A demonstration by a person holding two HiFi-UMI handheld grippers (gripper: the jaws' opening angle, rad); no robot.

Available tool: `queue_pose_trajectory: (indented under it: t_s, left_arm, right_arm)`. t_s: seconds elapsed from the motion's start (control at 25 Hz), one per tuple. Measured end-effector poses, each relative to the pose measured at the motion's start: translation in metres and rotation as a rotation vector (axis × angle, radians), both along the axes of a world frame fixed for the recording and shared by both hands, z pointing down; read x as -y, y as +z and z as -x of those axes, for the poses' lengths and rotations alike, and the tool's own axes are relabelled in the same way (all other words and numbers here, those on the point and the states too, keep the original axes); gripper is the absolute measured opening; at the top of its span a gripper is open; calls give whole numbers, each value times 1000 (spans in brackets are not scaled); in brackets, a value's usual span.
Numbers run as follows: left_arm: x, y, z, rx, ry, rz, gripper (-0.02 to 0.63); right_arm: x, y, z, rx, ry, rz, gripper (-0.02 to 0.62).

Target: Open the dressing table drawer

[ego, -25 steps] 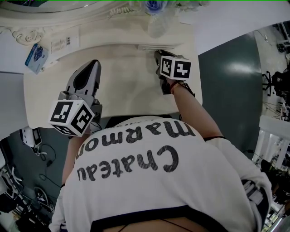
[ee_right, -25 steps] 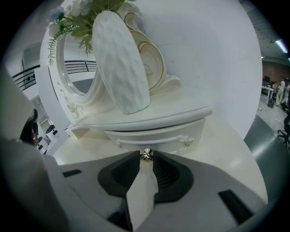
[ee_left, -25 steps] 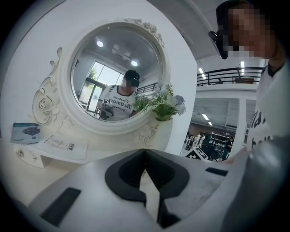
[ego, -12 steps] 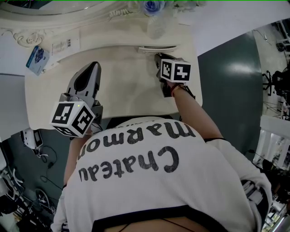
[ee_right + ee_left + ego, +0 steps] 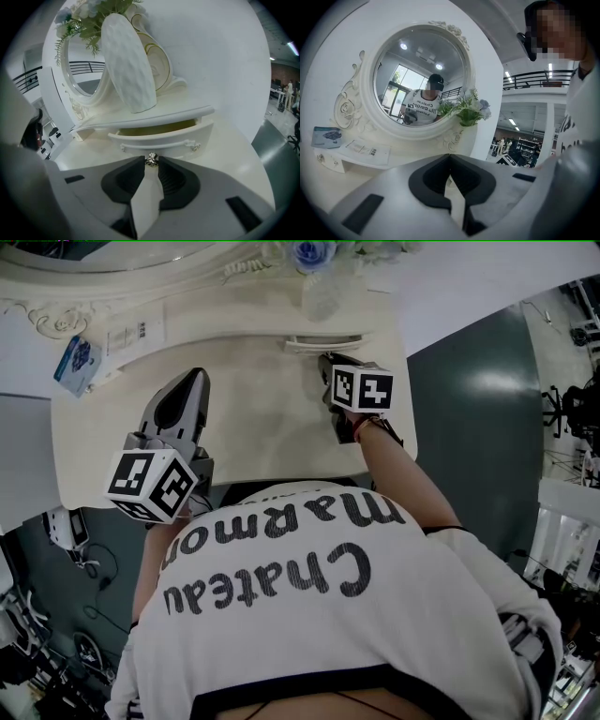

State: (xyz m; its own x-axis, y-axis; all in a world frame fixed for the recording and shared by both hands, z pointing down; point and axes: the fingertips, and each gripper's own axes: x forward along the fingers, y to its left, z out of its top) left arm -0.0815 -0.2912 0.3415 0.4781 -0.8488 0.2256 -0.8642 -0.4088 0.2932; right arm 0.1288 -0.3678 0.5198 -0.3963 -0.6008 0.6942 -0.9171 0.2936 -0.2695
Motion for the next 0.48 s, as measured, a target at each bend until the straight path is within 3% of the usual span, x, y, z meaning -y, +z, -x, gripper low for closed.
queue_pose_trajectory:
  t_s: [0.48]
  left_arm:
    - [-2,-2,-3,-3,6,-1,23]
  right_arm:
    - [-6,-1,-2,-1,1,-1,101]
